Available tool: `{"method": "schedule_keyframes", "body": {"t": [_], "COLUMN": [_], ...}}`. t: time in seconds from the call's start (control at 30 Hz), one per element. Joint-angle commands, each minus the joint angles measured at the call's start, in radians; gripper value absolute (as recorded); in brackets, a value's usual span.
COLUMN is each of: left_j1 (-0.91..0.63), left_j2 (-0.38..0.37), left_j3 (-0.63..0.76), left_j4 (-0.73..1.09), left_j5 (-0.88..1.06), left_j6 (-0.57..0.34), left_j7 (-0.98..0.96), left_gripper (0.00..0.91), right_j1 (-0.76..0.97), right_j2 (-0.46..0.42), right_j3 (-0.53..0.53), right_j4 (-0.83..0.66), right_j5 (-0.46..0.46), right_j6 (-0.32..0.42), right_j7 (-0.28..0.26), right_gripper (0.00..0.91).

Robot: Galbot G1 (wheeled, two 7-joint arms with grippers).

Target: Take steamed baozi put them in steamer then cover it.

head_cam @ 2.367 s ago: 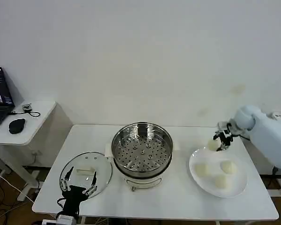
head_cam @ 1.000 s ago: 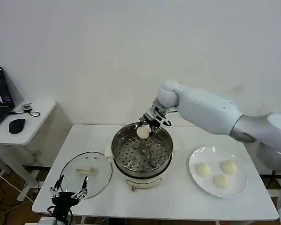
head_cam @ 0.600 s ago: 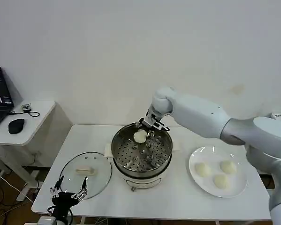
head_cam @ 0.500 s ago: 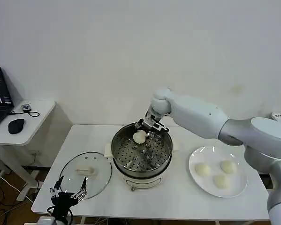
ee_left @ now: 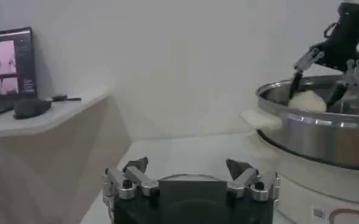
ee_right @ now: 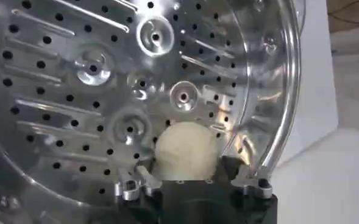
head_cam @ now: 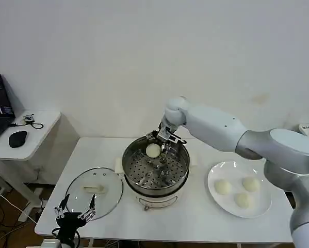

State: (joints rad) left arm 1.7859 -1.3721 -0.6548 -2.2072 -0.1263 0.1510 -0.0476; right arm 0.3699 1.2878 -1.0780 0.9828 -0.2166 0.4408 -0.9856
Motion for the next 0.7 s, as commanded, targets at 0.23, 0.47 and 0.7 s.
{"method": "schedule_keyframes", "body": {"t": [0.23, 0.47, 0.7], "left_j1": [-0.010, -0.031, -0.053], "left_j2": [0.020, 0.049, 0.059], "left_j3": [0.007, 0.024, 0.059], "left_j4": [0.000, -0.010, -0.006], "left_j5": [-0.008, -0.012, -0.002], "left_j6": [0.004, 0.008, 0.009], "left_j7": [0.004, 0.007, 0.009], "left_gripper": [0.907, 0.907, 0.907], "right_j1": [0.199, 0.286, 0.195], "right_j2": [-0.195, -0.468, -0.794], "right_j3": [-0.050, -0.098, -0.130], "right_j4": [0.310, 0.465, 0.600], "right_j5": [0.256, 0.301, 0.292], "right_j6": [-0.240, -0.514, -0.587], "right_j7": [-0.045, -0.052, -0.026], "right_gripper": [0.907, 0.907, 0.907]}}
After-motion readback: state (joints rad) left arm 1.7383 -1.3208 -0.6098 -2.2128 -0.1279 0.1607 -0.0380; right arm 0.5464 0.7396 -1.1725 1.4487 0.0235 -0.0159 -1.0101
